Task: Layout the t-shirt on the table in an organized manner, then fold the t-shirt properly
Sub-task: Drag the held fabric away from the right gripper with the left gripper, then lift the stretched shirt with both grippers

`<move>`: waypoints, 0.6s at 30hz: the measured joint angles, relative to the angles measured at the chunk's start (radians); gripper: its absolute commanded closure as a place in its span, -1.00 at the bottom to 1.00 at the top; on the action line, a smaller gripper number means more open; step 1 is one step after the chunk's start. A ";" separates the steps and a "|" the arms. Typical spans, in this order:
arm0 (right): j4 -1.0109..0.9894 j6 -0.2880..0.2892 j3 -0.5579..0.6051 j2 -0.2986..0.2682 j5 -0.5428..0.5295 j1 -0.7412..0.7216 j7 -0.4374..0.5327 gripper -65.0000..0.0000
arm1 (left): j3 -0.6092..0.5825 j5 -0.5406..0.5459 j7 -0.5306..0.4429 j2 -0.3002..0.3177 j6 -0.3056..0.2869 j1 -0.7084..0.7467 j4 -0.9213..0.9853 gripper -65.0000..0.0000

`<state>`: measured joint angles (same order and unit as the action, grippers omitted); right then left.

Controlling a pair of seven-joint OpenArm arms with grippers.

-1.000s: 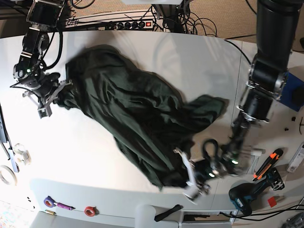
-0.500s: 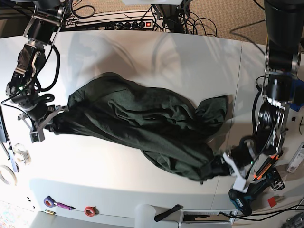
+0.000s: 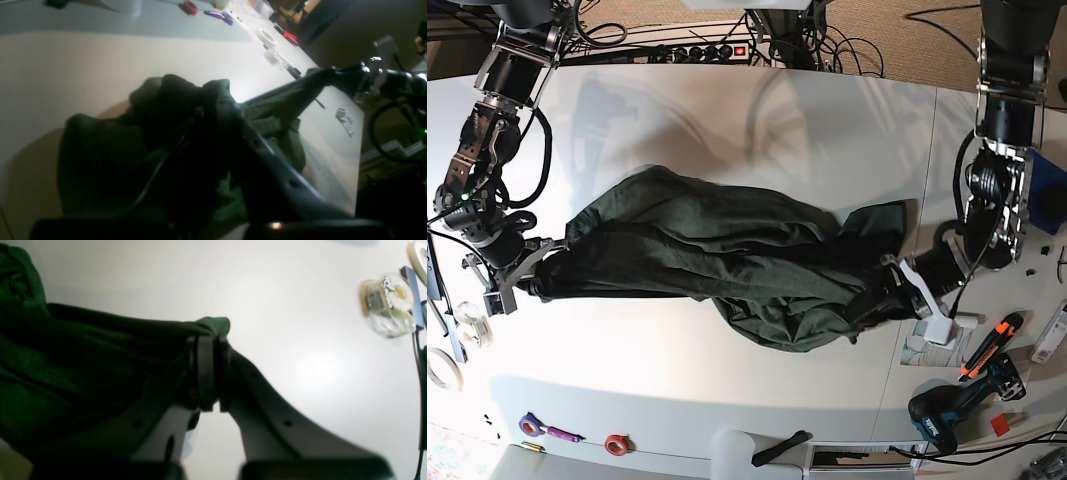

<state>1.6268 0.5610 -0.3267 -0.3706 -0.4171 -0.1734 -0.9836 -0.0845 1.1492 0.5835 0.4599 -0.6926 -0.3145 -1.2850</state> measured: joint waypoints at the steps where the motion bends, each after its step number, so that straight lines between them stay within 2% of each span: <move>1: 0.000 0.000 0.000 0.000 0.000 0.000 0.000 1.00 | 0.000 0.000 0.000 0.000 0.000 0.006 -0.001 1.00; 9: 0.000 0.000 0.000 0.000 0.000 0.001 -0.008 1.00 | 0.001 -0.016 -0.001 0.000 0.000 0.028 -0.001 1.00; 15: 0.000 0.000 0.000 0.000 0.000 0.001 0.002 1.00 | 0.001 -0.192 -0.096 0.000 0.003 0.029 -0.001 1.00; 18: 0.000 0.002 0.000 -0.003 0.000 0.001 0.016 1.00 | 0.001 -0.200 -0.098 0.000 0.003 0.029 -0.001 1.00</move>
<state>1.6268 0.5625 -0.3267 -0.3733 -0.4171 -0.1722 -0.9672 -0.0837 0.9493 0.4854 0.4603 -0.6891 -0.2859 -1.2858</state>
